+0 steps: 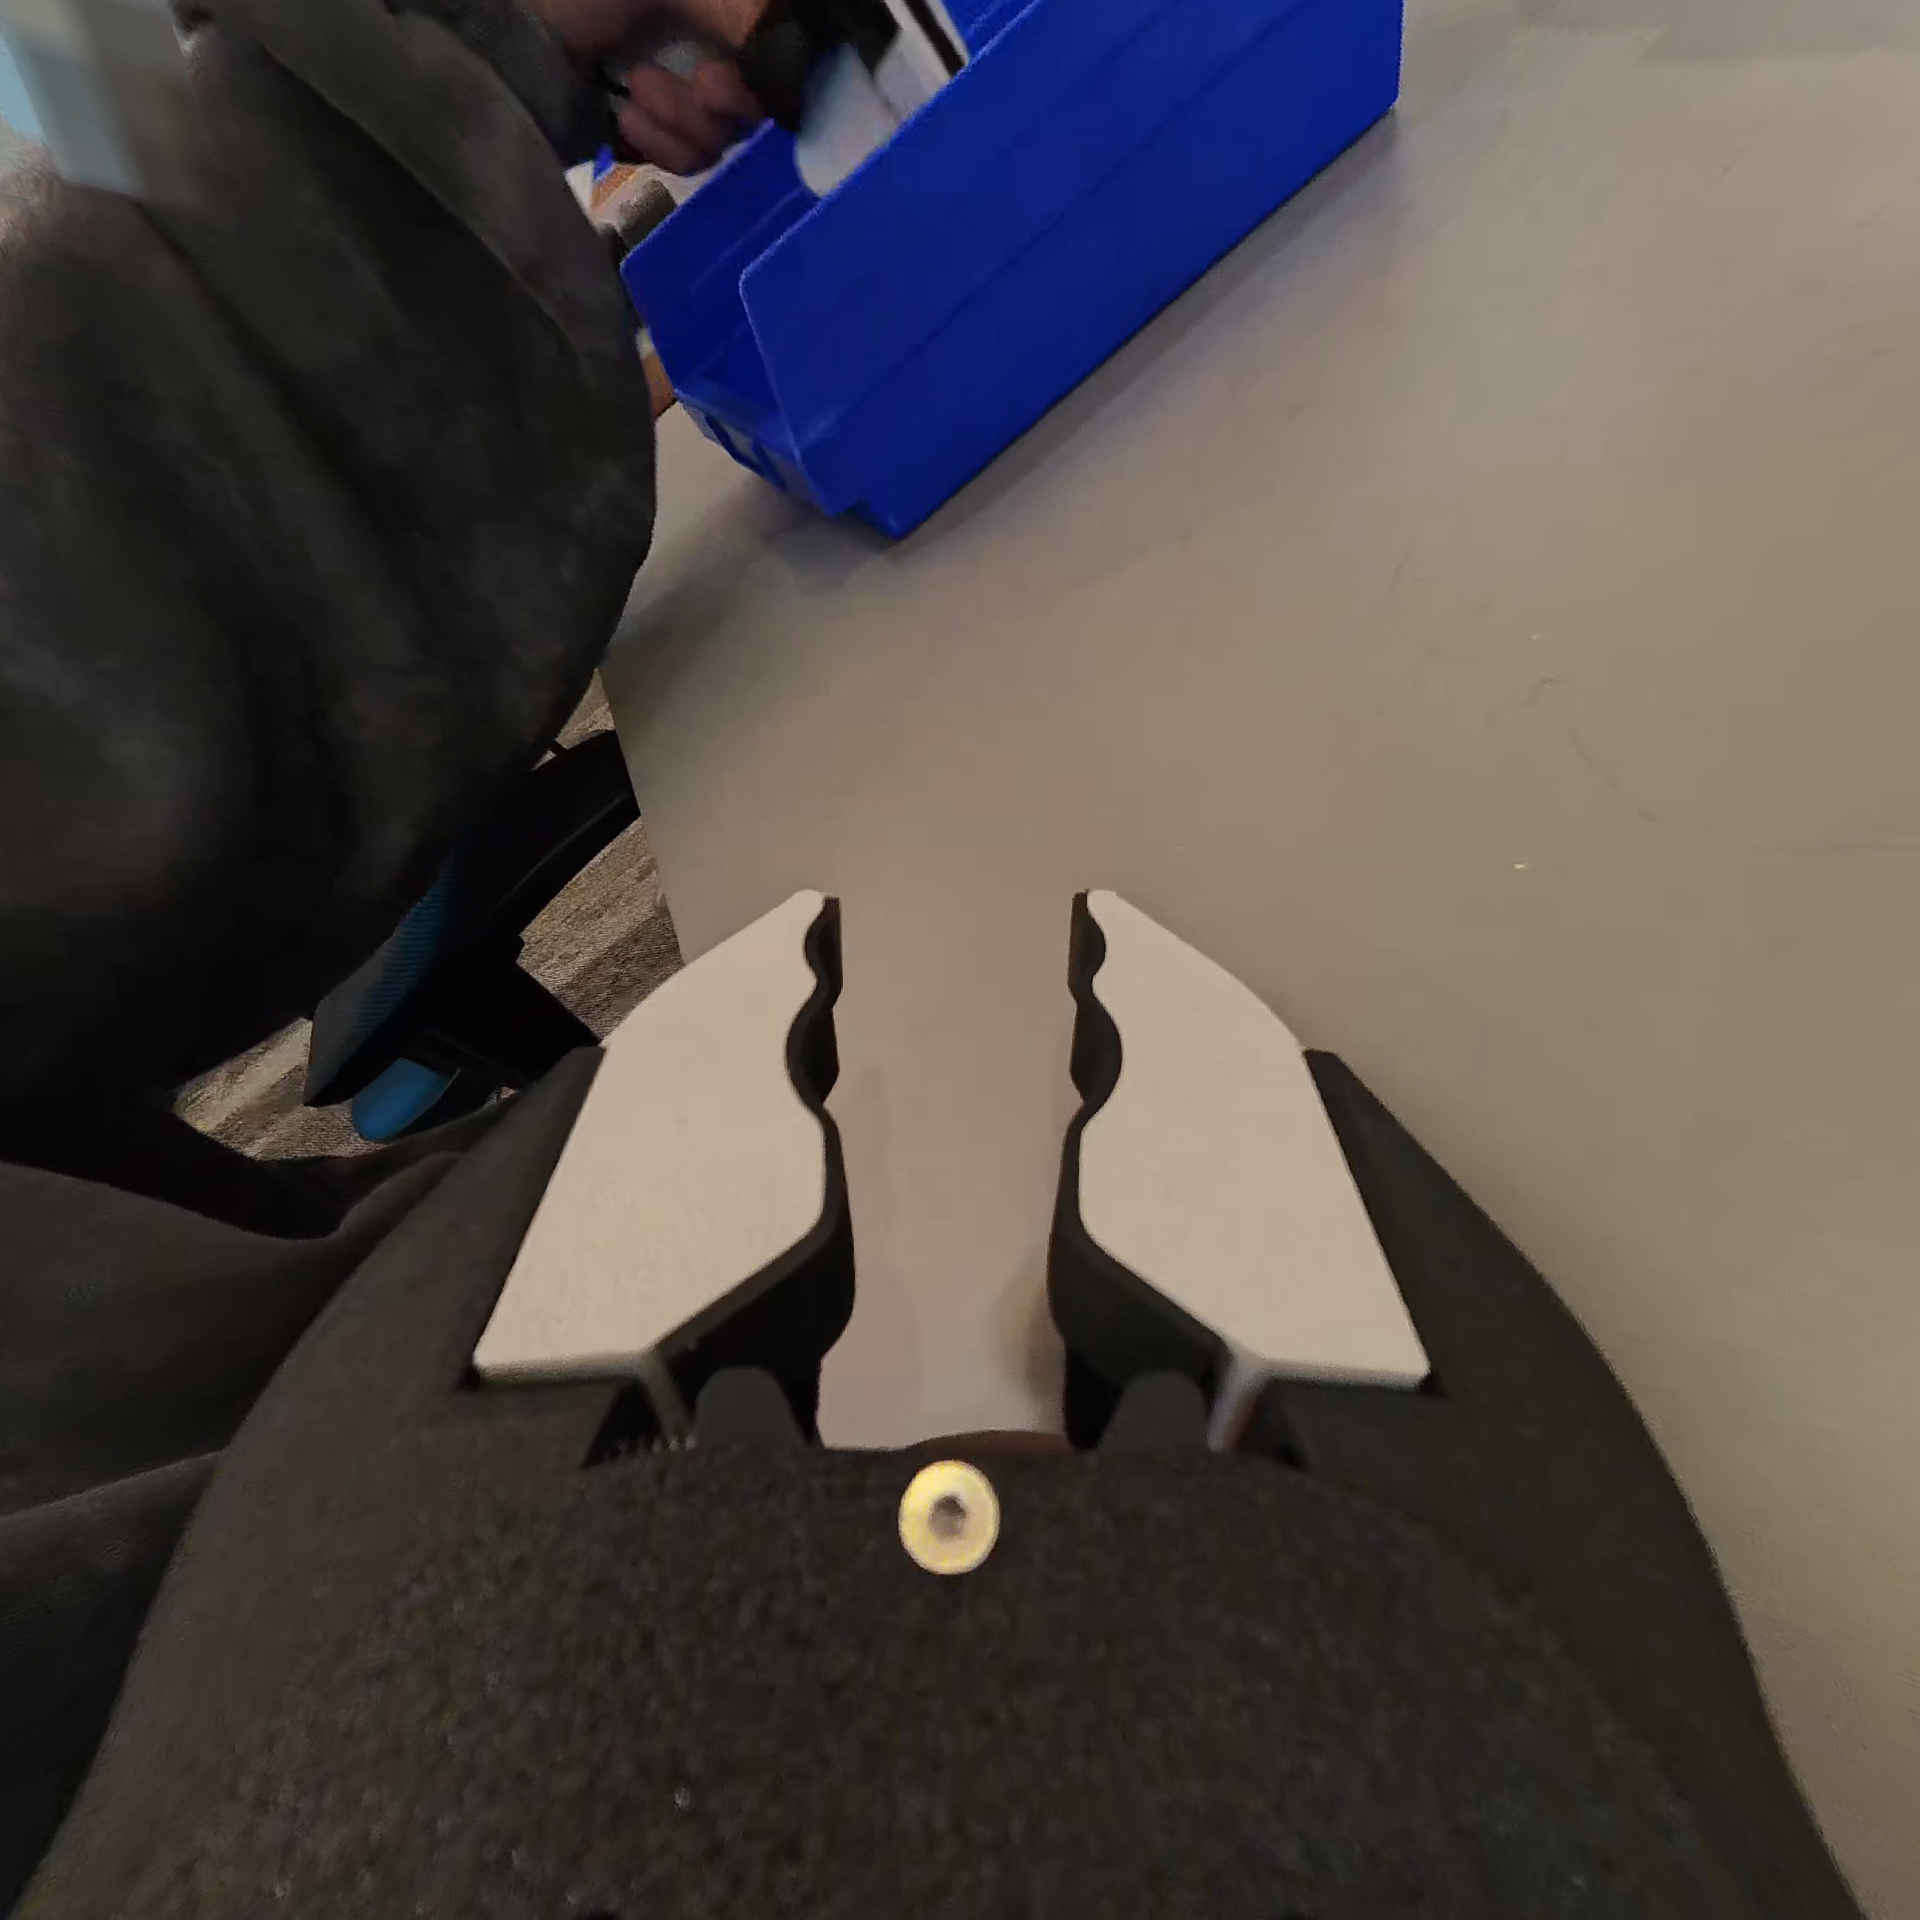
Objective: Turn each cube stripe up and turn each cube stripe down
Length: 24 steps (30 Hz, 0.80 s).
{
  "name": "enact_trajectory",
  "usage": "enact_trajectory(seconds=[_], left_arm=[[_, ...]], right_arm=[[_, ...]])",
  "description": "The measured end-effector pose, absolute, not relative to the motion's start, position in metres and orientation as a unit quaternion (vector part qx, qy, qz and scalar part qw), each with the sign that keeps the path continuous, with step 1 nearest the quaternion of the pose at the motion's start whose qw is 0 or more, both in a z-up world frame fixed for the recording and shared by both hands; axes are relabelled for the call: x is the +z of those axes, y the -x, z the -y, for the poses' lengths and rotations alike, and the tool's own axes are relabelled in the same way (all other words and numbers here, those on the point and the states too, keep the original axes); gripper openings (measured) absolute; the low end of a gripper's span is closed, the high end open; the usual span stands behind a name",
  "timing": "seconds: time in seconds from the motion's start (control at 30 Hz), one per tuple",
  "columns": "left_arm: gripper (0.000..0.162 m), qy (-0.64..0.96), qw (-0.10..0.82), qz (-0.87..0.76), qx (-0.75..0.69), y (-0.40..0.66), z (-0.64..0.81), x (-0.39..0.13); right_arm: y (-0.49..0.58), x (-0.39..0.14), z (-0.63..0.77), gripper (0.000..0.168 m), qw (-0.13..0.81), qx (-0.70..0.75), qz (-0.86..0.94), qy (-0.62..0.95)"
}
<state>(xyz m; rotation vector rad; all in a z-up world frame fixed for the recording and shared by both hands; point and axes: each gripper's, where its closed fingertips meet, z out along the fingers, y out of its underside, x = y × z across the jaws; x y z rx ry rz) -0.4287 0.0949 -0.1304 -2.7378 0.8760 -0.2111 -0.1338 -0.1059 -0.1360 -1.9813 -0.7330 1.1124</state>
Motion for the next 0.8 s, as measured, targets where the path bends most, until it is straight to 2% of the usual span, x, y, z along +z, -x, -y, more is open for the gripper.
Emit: enact_trajectory(seconds=[0.1, 0.2, 0.3, 0.53, 0.77, 0.8], left_arm=[[0.042, 0.922, 0.222, -0.261, -0.181, 0.42, -0.081, -0.084], [0.042, 0.849, 0.31, -0.231, -0.36, 0.376, -0.054, -0.03], [0.042, 0.755, 0.339, -0.242, -0.506, 0.306, -0.017, 0.001], [0.042, 0.658, 0.28, -0.267, -0.646, 0.157, 0.024, -0.011], [0.042, 0.652, 0.249, -0.263, -0.666, 0.13, 0.026, -0.035], [0.042, 0.653, 0.239, -0.264, -0.669, 0.129, 0.028, -0.04]], right_arm=[[0.125, -0.129, 0.099, 0.042, 0.383, 0.432, 0.276, 0.769], [0.116, -0.121, 0.089, 0.042, 0.391, 0.448, 0.253, 0.763], [0.106, -0.107, 0.074, 0.043, 0.398, 0.484, 0.211, 0.75], [0.128, -0.038, 0.057, 0.051, 0.346, 0.653, 0.15, 0.657], [0.138, -0.046, 0.036, 0.053, 0.353, 0.646, 0.142, 0.661], [0.14, -0.05, 0.034, 0.047, 0.354, 0.645, 0.14, 0.662]])
